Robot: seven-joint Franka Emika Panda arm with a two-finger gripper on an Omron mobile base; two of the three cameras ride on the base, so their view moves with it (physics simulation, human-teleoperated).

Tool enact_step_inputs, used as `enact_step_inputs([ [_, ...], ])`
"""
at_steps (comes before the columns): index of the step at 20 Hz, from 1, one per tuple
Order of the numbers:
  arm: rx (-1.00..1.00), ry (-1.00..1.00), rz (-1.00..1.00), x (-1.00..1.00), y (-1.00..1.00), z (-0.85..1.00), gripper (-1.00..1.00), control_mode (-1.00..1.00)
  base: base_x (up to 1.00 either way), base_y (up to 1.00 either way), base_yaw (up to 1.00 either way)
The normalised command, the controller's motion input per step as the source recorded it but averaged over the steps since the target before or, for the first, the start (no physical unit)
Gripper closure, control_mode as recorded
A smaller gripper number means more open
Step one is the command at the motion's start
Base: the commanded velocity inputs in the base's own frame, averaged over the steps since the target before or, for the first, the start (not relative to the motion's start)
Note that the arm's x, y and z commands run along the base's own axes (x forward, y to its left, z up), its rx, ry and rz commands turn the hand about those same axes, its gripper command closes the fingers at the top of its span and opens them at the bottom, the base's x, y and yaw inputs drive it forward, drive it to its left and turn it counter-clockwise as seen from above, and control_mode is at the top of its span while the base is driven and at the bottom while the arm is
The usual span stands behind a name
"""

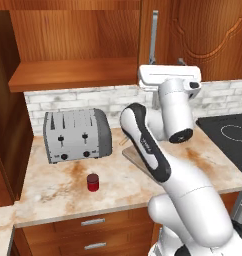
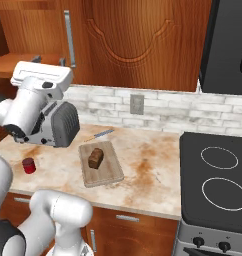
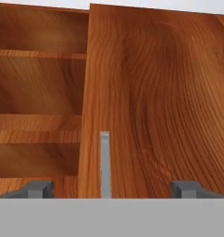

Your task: Pick the bread, place it on the cutting board, pick the jam, place it on the counter, and close the cabinet.

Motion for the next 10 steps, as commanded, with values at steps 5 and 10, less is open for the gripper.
enact_step_inputs([
  [5, 0.00, 0.03, 0.00, -0.23, 0.33, 0.08, -1.00, -1.00, 0.00, 0.00, 0.00],
  [10, 0.00, 0.03, 0.00, -0.25, 0.33, 0.10, -1.00, -1.00, 0.00, 0.00, 0.00],
])
